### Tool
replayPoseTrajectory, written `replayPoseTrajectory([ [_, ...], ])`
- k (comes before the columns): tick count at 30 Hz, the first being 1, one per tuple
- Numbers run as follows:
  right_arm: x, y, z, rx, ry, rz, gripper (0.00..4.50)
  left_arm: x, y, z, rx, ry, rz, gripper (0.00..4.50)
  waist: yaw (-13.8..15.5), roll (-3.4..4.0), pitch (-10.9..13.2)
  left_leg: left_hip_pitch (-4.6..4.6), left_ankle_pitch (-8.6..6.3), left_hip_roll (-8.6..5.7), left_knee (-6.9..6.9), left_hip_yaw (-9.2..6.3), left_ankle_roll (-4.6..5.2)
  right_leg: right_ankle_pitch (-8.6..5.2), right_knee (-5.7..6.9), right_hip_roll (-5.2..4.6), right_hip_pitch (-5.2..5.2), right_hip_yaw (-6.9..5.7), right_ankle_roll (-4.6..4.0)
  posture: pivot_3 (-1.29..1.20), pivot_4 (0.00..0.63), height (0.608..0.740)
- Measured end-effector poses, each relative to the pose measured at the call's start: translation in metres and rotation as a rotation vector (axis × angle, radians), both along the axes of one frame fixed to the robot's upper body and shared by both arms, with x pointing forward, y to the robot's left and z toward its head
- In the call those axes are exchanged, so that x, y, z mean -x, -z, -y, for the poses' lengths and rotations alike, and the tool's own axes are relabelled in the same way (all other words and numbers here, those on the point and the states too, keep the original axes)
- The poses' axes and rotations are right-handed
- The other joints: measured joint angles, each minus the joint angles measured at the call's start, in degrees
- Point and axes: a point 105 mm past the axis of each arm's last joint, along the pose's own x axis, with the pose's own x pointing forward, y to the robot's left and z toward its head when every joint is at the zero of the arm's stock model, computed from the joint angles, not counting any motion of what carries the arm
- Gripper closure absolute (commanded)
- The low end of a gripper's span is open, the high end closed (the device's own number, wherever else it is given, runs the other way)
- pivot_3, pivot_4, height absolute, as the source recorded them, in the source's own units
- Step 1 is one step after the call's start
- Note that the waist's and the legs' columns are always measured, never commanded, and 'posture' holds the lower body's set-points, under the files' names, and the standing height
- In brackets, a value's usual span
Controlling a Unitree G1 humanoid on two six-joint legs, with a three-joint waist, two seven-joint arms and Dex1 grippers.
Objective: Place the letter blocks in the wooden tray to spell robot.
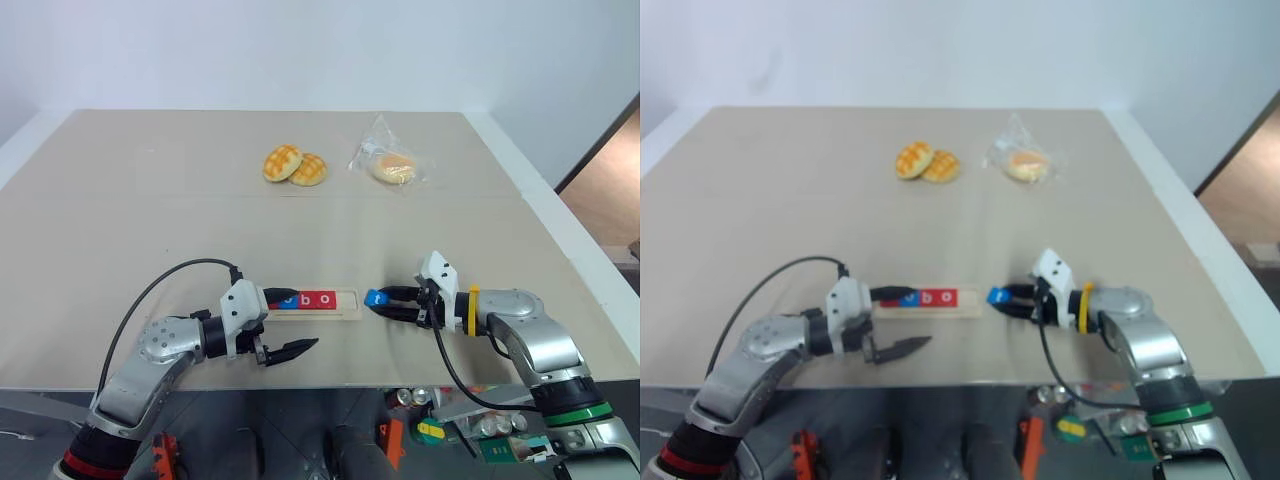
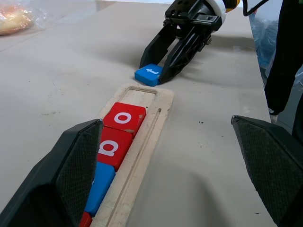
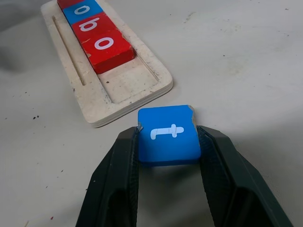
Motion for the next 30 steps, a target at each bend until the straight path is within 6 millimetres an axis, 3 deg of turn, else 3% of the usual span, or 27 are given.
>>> replayPoseTrajectory([
  [9,0.001,-0.005,0.000,-0.012,0.038,0.011,3.26,-0.003,0.002,-0.001,-0.005,-0.025,0.006,0.00,0.0,0.02,0.0,-0.02,0.00,-0.01,0.02,0.03,0.00,0.02,0.00,-0.01,-0.03,0.04,0.02,0.00,0.150,0.740],
  [14,-0.010,-0.049,-0.023,-0.008,-0.081,0.153,3.26,-0.005,0.001,-0.002,0.003,-0.045,0.009,0.00,-0.4,0.06,0.0,-0.02,0.00,0.06,-0.01,0.03,0.00,0.07,0.00,0.08,-0.09,0.04,-0.01,0.00,0.150,0.740],
  [16,-0.007,-0.055,-0.036,0.011,-0.174,0.182,3.26,-0.007,0.000,-0.003,0.008,-0.060,0.013,0.00,-0.3,0.05,0.0,-0.03,0.00,0.09,-0.04,-0.03,0.00,0.03,0.01,0.11,-0.09,-0.01,-0.06,0.00,0.150,0.740],
  [20,-0.001,-0.041,-0.050,0.057,-0.295,0.143,3.26,-0.009,-0.002,-0.006,0.013,-0.081,0.019,0.00,0.0,0.05,0.0,-0.11,-0.01,0.03,-0.08,-0.03,0.00,-0.05,0.00,0.05,-0.12,-0.01,-0.03,0.00,0.150,0.740],
  [30,-0.009,-0.027,-0.047,0.114,-0.358,0.103,3.26,-0.007,0.001,-0.007,0.017,-0.100,0.012,0.00,0.0,0.05,0.0,-0.13,0.00,0.01,-0.03,0.01,0.00,0.00,0.00,-0.01,-0.14,-0.01,0.00,0.00,0.150,0.740],
])
